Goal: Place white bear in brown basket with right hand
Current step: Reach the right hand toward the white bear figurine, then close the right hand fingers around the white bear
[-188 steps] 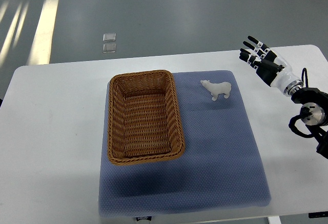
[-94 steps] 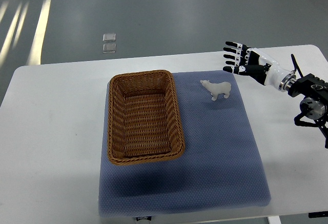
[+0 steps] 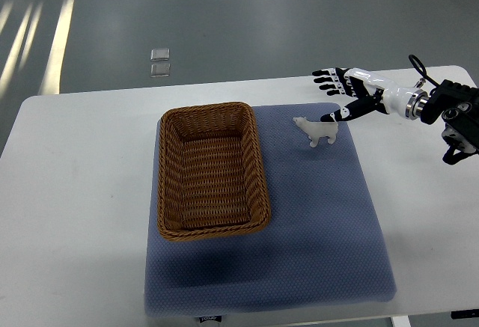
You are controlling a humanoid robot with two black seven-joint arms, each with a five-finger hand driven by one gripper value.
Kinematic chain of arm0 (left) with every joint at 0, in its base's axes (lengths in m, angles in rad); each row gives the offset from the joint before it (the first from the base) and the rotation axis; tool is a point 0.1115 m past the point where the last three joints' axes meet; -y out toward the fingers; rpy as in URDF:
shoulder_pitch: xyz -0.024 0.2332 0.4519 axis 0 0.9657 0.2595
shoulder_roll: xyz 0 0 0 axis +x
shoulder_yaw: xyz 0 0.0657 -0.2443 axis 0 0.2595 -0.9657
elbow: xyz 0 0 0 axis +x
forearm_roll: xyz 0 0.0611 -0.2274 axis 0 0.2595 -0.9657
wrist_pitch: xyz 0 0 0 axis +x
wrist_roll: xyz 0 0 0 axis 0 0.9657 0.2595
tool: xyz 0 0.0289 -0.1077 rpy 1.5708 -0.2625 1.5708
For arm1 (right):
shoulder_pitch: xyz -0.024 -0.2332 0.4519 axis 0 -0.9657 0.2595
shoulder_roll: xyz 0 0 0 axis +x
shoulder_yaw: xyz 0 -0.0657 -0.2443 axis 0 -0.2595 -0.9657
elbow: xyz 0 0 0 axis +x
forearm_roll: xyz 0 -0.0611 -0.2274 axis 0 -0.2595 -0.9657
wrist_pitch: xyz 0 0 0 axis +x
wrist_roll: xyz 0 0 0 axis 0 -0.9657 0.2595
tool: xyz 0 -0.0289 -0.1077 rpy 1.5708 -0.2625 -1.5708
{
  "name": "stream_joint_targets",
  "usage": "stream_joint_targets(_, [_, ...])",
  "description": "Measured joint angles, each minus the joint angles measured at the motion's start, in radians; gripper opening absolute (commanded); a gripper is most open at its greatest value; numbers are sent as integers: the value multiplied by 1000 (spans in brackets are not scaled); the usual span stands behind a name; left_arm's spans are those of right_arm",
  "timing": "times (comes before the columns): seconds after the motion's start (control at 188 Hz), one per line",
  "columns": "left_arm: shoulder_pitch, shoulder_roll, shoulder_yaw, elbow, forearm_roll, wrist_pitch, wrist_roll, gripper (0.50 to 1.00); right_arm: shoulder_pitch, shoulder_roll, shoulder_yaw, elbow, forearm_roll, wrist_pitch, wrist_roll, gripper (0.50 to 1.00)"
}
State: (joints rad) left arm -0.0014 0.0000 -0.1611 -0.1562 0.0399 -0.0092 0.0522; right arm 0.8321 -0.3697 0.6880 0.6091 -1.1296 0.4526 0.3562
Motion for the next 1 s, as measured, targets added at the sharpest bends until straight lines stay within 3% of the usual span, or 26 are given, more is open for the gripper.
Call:
stream_joint_targets(0.352, [0, 0, 2, 1, 0, 0, 0, 1000, 79, -6, -207, 0, -134, -100, 33, 909])
stream_joint_targets(0.794, [-3, 0, 3, 0, 0, 0, 1, 1000, 117, 0, -375, -1, -145, -198, 25, 815])
stream_joint_targets(1.002, [-3, 0, 3, 0, 0, 0, 1, 1000, 122, 7, -422, -2, -161, -213, 21, 807])
